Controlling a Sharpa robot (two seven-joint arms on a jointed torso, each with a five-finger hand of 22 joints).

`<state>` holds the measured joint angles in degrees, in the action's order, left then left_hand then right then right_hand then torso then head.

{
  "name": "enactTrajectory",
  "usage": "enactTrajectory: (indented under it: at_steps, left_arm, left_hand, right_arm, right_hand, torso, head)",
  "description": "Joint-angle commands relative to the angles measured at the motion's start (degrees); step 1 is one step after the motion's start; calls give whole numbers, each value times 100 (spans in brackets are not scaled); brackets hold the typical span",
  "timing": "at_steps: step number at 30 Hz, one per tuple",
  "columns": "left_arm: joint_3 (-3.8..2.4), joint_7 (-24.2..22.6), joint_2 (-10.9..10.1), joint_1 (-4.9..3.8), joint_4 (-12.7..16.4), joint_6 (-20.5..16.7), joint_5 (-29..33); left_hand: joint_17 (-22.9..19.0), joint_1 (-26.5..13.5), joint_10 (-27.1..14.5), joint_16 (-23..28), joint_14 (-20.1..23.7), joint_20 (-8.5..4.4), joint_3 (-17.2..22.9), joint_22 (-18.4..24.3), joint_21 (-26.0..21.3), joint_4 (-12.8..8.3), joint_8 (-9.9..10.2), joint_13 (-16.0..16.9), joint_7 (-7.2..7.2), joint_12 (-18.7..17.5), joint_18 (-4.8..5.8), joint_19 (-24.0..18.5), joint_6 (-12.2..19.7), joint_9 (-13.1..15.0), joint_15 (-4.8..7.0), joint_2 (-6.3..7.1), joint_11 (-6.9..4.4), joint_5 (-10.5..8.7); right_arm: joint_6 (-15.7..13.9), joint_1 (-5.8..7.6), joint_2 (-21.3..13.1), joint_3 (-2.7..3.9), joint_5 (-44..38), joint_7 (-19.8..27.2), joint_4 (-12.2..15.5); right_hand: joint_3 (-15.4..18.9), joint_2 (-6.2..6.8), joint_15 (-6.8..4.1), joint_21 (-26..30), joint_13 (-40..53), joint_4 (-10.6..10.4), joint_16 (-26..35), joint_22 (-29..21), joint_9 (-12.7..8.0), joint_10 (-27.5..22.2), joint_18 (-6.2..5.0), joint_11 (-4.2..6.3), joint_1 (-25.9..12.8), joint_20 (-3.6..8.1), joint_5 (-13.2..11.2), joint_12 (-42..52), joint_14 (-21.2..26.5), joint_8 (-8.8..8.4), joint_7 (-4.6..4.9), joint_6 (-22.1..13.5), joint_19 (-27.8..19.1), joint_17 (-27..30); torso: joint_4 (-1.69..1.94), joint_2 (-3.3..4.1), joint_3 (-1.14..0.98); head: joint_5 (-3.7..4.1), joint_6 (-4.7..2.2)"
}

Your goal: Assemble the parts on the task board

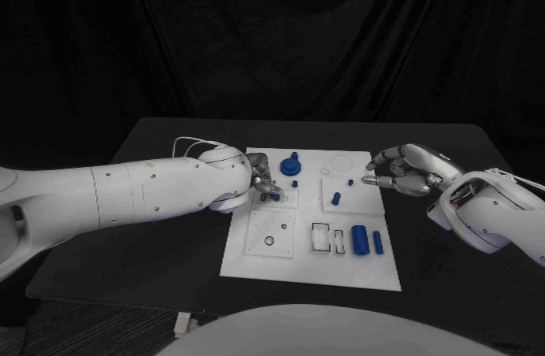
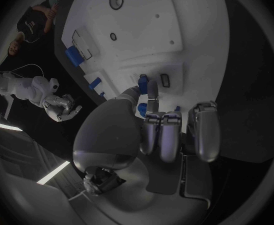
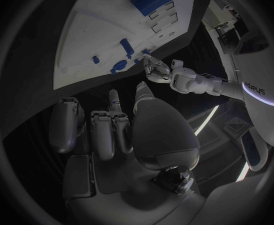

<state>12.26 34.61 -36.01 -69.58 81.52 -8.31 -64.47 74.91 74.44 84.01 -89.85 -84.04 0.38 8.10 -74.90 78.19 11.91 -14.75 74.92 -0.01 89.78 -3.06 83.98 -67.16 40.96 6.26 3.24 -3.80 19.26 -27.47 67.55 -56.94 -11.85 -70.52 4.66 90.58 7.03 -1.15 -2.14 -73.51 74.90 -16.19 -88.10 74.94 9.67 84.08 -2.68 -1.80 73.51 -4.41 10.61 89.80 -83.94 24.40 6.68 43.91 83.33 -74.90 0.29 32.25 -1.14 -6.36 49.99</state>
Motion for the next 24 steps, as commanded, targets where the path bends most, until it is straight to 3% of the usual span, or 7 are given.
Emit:
enactTrajectory:
  at_steps: [1, 7, 13, 24]
  left_arm:
    - [-4, -103, 25, 11, -1, -20, 1]
    - [-4, -75, 43, 11, -21, 20, 1]
    - [-4, -18, 49, 12, -27, 86, 1]
    - [-4, 17, 80, 12, -61, 147, 1]
  left_hand:
    - [1509, 70, 599, -15, -596, -48, 36, -1167, -8, -68, -66, 1508, -33, 22, 49, 163, 22, 76, 46, 10, -43, 36]
    - [1509, 82, 599, -15, -596, -66, 72, -1168, -11, -81, -250, 1508, -57, 22, 49, 166, 58, 301, 64, 31, -63, 90]
    - [1509, 63, 599, -15, -596, -87, 130, -1168, -21, -76, -550, 1508, -84, 22, 49, 168, 174, 708, 83, 53, -86, 123]
    - [1509, -40, 599, -15, -596, -88, 145, -1163, -43, 12, -612, 1508, -74, 22, 45, 162, 300, 861, 81, 41, -80, 0]
  right_arm:
    - [-43, -15, -1, 3, -8, -15, 3]
    - [-43, -15, -4, 3, -8, -13, 8]
    - [-44, -15, -5, 3, -8, -10, 10]
    - [-45, -17, -10, 3, -8, -4, 18]
  right_hand:
    - [22, 1, 39, 23, 1510, 8, 18, 993, -10, 592, -117, -39, 62, 1, 18, 20, -530, 13, 9, 30, -39, -1271]
    - [21, 1, 39, 23, 1510, 13, 17, 993, -11, 592, -117, -40, 74, 0, 21, 20, -530, 13, 10, 33, -39, -1273]
    - [21, 1, 39, 23, 1510, 13, 17, 993, -11, 592, -117, -40, 74, 0, 21, 20, -530, 13, 10, 33, -39, -1273]
    - [22, 3, 40, 31, 1510, 17, 21, 990, -12, 592, -118, -40, 85, -1, 23, 20, -529, 12, 10, 34, -42, -1268]
  torso:
    - [-1, 0, -2]
    - [-1, 3, 0]
    - [0, 4, -1]
    - [0, 1, -1]
  head:
    - [0, 1]
    - [4, 1]
    - [-2, 1]
    - [0, 1]
